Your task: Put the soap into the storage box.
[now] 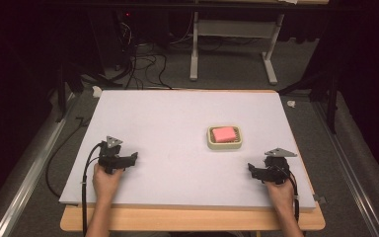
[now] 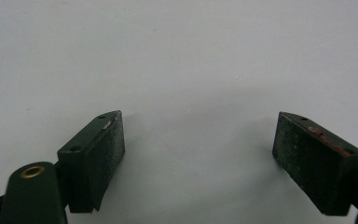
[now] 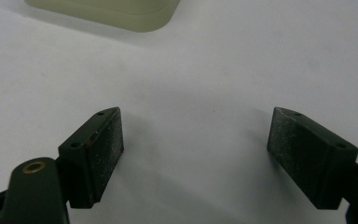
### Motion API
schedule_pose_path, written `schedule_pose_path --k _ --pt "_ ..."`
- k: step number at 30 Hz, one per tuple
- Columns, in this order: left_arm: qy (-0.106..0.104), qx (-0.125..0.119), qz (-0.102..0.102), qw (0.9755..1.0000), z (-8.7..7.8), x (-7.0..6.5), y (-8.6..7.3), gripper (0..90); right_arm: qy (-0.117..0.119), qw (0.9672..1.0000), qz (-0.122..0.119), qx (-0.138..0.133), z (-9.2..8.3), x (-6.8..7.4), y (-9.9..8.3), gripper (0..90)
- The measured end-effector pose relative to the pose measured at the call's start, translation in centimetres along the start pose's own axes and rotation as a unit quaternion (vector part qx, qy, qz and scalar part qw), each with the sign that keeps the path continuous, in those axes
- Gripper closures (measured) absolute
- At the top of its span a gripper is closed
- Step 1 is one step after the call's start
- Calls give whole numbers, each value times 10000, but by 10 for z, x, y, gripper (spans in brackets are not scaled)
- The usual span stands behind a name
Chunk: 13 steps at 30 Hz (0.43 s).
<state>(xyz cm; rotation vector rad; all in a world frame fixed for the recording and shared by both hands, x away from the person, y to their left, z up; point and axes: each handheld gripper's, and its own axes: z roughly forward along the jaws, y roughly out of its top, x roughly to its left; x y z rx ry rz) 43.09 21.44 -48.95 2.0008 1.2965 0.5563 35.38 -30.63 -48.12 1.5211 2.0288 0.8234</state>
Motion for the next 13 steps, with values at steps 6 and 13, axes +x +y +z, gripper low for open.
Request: schedule_pose_path --k 6,13 --pt "6 -5 1 10000 0 0 0 173 16 10000 -20 3 1 0 -1 174" --pt "0 1 2 10000 0 0 0 173 29 10000 -12 -14 1 0 -1 173"
